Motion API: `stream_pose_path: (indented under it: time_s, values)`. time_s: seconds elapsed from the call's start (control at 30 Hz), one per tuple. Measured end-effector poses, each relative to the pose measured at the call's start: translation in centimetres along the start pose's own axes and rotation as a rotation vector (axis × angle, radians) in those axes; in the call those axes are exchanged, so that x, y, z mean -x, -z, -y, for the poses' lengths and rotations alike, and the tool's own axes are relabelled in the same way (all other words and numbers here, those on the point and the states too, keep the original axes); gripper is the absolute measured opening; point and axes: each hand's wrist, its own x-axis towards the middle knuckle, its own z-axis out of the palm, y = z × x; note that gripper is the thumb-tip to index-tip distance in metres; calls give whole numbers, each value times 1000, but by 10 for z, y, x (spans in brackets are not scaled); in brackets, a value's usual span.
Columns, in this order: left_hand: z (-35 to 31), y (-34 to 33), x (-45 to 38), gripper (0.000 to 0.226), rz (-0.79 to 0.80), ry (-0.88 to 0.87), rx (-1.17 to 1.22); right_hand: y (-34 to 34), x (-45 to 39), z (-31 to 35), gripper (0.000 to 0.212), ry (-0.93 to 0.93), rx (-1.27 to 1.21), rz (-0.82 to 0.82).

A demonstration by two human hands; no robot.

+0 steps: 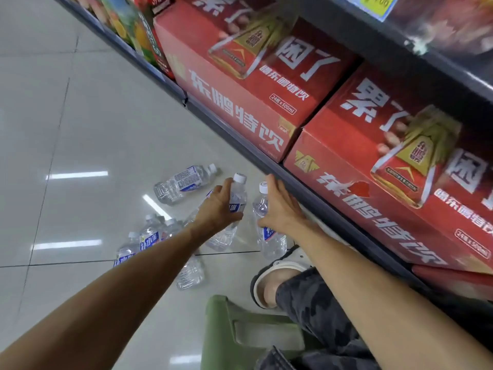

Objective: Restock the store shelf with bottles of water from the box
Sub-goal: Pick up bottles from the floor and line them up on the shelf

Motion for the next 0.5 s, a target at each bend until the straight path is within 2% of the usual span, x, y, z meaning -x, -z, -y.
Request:
stream_pose_path:
  time_s: [0.1, 0.33, 0.5]
  values:
    - [-19, 27, 6, 89, -30, -70, 2, 32, 16, 9, 94, 52, 4, -74]
    - [-68, 87, 27, 83, -135, -201, 89, 99, 64, 37, 111, 128, -2, -251]
    - [-107, 128, 54, 83, -157, -364, 142, 146, 112, 55, 89, 207, -1, -388]
